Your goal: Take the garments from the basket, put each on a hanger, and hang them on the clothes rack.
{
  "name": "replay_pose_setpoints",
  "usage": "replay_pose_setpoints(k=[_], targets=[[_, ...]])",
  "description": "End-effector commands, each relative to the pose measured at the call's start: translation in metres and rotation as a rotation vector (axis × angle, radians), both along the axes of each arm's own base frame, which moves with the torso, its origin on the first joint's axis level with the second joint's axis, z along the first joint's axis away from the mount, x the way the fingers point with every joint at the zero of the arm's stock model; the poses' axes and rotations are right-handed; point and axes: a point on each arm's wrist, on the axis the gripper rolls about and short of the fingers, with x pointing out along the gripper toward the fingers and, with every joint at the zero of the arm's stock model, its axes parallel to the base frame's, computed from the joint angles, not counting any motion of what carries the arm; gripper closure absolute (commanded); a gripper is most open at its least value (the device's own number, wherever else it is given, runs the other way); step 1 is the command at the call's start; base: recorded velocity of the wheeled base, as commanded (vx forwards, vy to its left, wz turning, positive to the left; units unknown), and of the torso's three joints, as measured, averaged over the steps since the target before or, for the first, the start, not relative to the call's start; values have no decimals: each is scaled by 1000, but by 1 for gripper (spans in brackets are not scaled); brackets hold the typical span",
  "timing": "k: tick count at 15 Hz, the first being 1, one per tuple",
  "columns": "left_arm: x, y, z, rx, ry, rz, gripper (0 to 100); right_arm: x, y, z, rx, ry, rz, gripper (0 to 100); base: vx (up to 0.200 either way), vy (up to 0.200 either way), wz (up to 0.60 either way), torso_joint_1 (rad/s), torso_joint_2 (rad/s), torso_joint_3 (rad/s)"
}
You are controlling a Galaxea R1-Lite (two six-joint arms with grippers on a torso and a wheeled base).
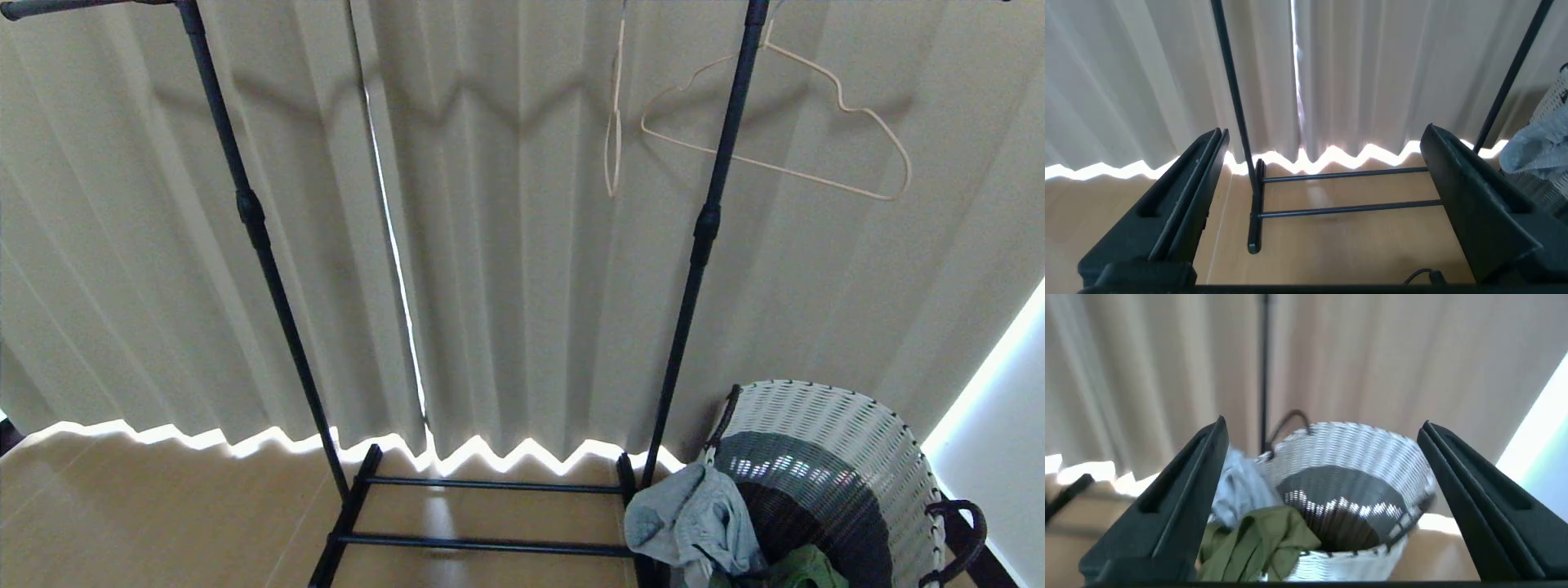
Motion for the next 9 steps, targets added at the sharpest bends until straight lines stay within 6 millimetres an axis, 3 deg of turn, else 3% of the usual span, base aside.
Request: replay_pose_setpoints(k=[1, 4, 5, 6, 9], targets=[[0, 0, 0, 0, 0, 1, 0, 3, 1, -2, -46, 57, 64, 0, 0, 0, 0, 0, 0, 0], [0, 0, 0, 0, 0, 2, 0, 15, 1, 2, -135, 265, 105, 0, 0, 0, 0, 0, 0, 0], [0, 0, 0, -1, 1, 2, 0, 30, 2, 13, -166, 395, 128, 0, 0, 0, 0, 0, 0, 0], [0, 0, 0, 0, 0, 1, 0, 33, 2, 14, -173, 422, 130, 0, 0, 0, 0, 0, 0, 0], [0, 0, 0, 0, 0, 2, 0, 70, 4, 18, -316, 655, 182, 0, 0, 0, 0, 0, 0, 0]])
